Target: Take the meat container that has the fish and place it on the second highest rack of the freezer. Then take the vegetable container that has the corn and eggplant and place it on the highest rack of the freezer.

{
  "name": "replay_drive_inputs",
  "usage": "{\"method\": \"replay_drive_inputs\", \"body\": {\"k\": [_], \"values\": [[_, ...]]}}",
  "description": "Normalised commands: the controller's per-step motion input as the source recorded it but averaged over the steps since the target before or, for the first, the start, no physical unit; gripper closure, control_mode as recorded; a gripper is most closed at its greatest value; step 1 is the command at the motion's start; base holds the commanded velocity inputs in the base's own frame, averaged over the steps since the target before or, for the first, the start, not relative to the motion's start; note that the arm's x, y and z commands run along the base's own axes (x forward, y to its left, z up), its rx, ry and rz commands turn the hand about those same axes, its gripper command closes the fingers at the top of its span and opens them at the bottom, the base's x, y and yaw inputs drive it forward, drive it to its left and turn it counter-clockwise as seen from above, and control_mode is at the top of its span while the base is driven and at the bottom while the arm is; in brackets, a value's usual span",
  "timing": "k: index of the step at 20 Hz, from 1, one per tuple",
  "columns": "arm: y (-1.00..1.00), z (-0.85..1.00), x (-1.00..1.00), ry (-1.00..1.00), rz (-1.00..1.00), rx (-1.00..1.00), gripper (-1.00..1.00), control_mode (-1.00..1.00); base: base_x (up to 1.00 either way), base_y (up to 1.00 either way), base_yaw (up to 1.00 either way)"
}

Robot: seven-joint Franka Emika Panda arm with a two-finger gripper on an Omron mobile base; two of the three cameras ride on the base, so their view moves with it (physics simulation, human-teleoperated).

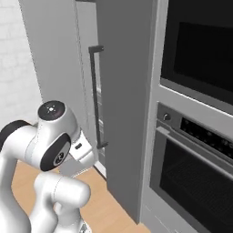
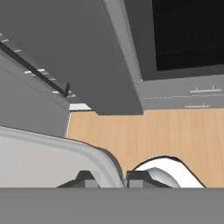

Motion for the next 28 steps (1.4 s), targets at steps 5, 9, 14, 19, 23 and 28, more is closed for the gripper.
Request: {"method": "replay_drive_inputs", "body": {"k": [5,9,14,19,23,28], "values": [[0.0,0.0,0.0,0.0,0.0,0.0,1.0,1.0,0.16,0.79,-0.46],[0.0,0.0,0.0,0.0,0.0,0.0,1.0,1.0,0.42,0.57,-0.41],[0.0,0.0,0.0,0.0,0.0,0.0,1.0,1.0,0.38,0.71,-0.32],[0.0,0.0,0.0,0.0,0.0,0.0,1.0,1.0,0.51,0.67,-0.23],[0.0,0.0,0.0,0.0,0.0,0.0,1.0,1.0,0.74,0.13,-0.29],[0.0,0.0,0.0,0.0,0.0,0.0,1.0,1.0,0.76,0.04,-0.24]]}}
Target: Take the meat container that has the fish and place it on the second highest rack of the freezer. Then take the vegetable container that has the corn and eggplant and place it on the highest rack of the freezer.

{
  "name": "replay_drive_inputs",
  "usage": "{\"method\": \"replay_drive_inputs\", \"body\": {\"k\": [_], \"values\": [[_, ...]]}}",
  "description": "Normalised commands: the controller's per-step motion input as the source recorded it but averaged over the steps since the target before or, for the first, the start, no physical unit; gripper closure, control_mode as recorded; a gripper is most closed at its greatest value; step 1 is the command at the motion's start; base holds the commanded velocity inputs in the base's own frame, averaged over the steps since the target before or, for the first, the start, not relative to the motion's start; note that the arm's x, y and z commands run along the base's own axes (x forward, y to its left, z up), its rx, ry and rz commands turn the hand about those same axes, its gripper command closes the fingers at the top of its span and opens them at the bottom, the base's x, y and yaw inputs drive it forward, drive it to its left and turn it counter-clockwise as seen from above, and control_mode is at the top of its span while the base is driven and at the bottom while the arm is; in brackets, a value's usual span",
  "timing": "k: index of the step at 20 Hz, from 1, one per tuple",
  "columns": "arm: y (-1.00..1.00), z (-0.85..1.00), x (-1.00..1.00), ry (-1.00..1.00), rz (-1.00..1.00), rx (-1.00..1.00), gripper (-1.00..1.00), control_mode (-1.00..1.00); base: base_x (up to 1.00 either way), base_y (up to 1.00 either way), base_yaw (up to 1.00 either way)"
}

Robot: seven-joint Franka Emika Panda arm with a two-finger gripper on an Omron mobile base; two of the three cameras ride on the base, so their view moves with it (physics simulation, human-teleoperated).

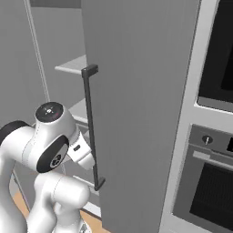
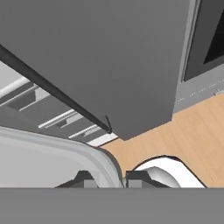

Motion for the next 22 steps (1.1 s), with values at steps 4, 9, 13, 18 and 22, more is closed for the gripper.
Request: {"method": "replay_drive_inputs", "body": {"k": [4,9,13,18,22], "values": [[0.0,0.0,0.0,0.0,0.0,0.0,1.0,1.0,0.06,0.34,-0.03],[0.0,0.0,0.0,0.0,0.0,0.0,1.0,1.0,0.0,0.44,0.0],[0.0,0.0,0.0,0.0,0.0,0.0,1.0,1.0,-0.22,0.31,0.0],[0.0,0.0,0.0,0.0,0.0,0.0,1.0,1.0,-0.03,0.29,0.0],[0.0,0.0,0.0,0.0,0.0,0.0,1.0,1.0,-0.12,0.51,0.0]]}}
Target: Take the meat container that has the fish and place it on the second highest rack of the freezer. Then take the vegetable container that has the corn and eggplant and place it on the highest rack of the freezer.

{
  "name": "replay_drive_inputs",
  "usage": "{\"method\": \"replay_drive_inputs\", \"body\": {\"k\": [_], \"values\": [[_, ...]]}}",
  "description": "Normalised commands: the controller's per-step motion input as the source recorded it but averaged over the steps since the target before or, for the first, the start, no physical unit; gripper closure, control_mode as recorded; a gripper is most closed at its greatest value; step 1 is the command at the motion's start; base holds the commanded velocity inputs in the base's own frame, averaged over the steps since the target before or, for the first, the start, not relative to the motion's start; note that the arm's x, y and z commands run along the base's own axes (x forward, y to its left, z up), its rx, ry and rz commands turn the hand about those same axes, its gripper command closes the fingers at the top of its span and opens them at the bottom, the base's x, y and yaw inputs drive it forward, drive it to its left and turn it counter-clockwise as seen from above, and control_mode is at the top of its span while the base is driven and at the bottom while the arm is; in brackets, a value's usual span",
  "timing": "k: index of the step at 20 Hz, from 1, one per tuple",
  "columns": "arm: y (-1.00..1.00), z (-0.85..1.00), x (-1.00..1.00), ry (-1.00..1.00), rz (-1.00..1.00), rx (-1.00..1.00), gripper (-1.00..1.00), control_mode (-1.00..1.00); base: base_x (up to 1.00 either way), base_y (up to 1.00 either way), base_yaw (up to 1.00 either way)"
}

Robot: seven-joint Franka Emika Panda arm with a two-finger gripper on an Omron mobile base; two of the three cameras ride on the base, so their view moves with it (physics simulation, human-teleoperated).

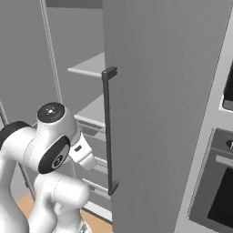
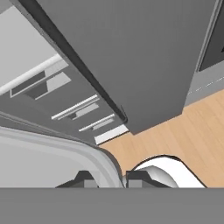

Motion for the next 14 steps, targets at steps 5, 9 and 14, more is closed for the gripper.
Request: {"method": "replay_drive_inputs", "body": {"k": [5,9,14], "values": [[0.0,0.0,0.0,0.0,0.0,0.0,1.0,1.0,-0.08,0.51,0.02],[0.0,0.0,0.0,0.0,0.0,0.0,1.0,1.0,0.22,0.13,-0.05],[0.0,0.0,0.0,0.0,0.0,0.0,1.0,1.0,0.28,0.14,-0.13]]}}
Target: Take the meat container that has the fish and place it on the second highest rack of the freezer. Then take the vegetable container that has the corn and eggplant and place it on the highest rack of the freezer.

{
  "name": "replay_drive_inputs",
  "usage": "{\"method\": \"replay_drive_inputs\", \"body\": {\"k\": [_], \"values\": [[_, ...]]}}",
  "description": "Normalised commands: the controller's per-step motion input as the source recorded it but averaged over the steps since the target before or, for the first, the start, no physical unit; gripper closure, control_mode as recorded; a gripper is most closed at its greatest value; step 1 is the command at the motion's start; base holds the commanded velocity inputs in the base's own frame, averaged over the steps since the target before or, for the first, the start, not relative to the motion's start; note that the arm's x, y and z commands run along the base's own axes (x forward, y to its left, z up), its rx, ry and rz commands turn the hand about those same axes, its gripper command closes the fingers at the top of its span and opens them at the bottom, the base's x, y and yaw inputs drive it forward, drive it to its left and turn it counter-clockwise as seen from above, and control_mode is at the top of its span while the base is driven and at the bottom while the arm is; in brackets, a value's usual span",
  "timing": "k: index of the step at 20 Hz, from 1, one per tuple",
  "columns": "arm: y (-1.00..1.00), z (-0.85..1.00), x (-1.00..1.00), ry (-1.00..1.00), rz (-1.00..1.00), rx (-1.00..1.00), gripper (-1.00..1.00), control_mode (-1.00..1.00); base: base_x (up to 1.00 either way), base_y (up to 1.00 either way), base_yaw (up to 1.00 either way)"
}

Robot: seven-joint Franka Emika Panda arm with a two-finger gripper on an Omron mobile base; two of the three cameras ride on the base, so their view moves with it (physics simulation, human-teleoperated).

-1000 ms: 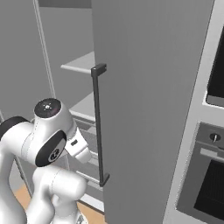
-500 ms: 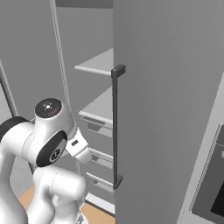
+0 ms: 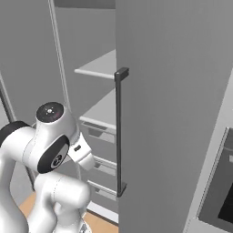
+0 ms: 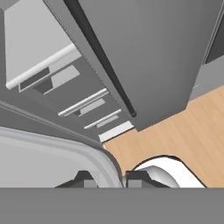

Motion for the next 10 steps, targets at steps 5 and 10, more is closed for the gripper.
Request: {"method": "replay_drive_inputs", "body": {"k": [5,10], "values": [[0.0,0.0,0.0,0.0,0.0,0.0,1.0,1.0,0.13,0.21,-0.11],[0.0,0.0,0.0,0.0,0.0,0.0,1.0,1.0,0.04,0.23,-0.05]]}}
